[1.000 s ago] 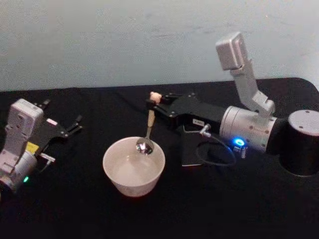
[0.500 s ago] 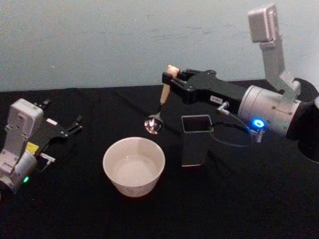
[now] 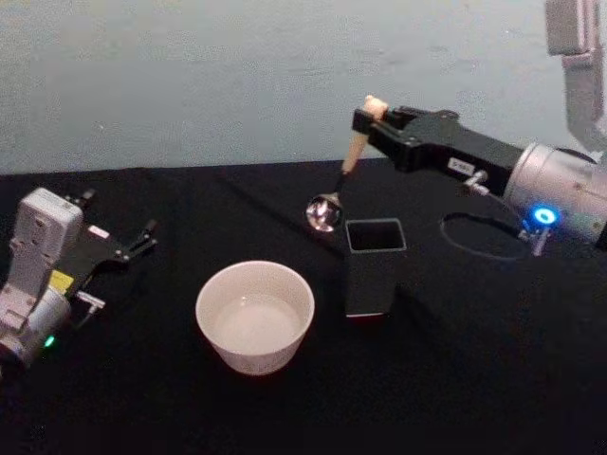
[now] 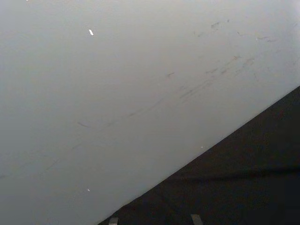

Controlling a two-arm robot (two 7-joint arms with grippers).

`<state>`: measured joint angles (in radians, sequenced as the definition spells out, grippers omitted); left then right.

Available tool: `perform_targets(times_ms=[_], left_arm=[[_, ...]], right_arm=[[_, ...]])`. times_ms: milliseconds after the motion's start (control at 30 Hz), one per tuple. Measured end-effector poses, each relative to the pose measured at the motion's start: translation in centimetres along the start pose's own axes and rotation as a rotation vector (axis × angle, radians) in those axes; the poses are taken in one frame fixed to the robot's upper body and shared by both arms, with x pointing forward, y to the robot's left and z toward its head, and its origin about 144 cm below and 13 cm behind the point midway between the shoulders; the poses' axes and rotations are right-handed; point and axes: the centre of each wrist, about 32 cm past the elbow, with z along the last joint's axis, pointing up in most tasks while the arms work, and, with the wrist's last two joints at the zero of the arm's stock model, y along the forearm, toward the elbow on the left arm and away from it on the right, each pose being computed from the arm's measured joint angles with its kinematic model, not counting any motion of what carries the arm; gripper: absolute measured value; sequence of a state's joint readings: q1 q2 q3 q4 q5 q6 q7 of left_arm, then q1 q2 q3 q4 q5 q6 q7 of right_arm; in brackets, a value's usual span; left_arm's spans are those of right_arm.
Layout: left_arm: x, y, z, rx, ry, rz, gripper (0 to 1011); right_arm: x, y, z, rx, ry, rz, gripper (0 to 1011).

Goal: Pick up the stirring spoon with one hand, stir inside the cup, then place it back in its original position.

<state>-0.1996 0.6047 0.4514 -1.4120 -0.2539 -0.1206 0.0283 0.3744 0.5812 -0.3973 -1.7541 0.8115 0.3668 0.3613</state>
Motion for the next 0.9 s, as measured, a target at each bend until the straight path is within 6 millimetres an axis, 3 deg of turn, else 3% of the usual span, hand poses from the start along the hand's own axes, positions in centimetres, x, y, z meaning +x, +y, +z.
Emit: perform_targets(times_ms=[500,900], left_arm=[[0.0,0.0,0.0,0.000,0.000,0.000,1001],[0.0,0.0,0.0,0.000,0.000,0.000,1001]], right_arm=[[1.8,-2.9,-0.2,0.014,-0.014,-0.037,213],[2.7,-3.1,-1.7,-0.037,-0.035,-0.060,213]])
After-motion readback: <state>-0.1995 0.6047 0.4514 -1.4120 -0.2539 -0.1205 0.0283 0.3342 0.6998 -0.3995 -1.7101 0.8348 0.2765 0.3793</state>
